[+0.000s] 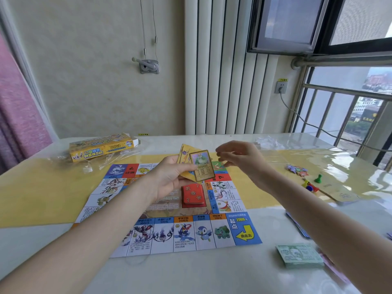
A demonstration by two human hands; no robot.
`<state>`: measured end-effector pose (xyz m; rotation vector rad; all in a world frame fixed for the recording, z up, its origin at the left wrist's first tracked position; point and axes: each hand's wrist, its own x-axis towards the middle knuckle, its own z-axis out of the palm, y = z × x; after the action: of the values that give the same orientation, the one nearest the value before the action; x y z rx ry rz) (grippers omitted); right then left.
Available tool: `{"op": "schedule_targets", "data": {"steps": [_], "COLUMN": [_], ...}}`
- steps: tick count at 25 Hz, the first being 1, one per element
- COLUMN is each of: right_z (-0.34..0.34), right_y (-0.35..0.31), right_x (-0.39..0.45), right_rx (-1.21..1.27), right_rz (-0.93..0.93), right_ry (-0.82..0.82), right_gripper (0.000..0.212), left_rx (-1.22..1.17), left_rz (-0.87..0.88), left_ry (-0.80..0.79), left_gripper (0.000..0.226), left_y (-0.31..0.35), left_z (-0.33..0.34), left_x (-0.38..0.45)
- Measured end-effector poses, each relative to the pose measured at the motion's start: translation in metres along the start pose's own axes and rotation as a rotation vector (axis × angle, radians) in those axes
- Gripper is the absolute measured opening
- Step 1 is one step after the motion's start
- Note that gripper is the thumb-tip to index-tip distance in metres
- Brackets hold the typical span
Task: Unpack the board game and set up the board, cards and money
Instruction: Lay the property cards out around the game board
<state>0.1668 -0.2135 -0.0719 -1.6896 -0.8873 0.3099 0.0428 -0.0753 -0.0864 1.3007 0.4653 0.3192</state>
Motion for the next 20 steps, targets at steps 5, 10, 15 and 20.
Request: {"op": "schedule_targets", "data": {"steps": [5, 10, 15, 20], "right_z": [0.016, 0.028, 0.034, 0.025], "right_y": [-0.004, -0.016, -0.016, -0.013], "right_x": [-0.008, -0.007, -0.016, -0.033], "right_rx": [-0.009, -0.077, -0.193, -0.211], "right_rz": [0.110, 0.083, 0.047, 0.158], "right_ry": [-0.125, -0.115, -0.159, -0.290], "right_gripper": [0.020, 0.022, 0.023, 0.027], "left_rx": [0.179, 0.237, 0.427, 0.430], "left_rz": [0.022, 0.130, 0.097, -0.021], "left_ry": [0.022, 0.155, -0.017, -0.159], "left_gripper": [0.016, 0.017, 0.018, 0.019], "left_y": [-0.002, 0.002, -0.001, -0.011], "left_z": [-0.006, -0.006, -0.014, -0.015], "left_x": [-0.009, -0.012, -0.028, -0.044]}}
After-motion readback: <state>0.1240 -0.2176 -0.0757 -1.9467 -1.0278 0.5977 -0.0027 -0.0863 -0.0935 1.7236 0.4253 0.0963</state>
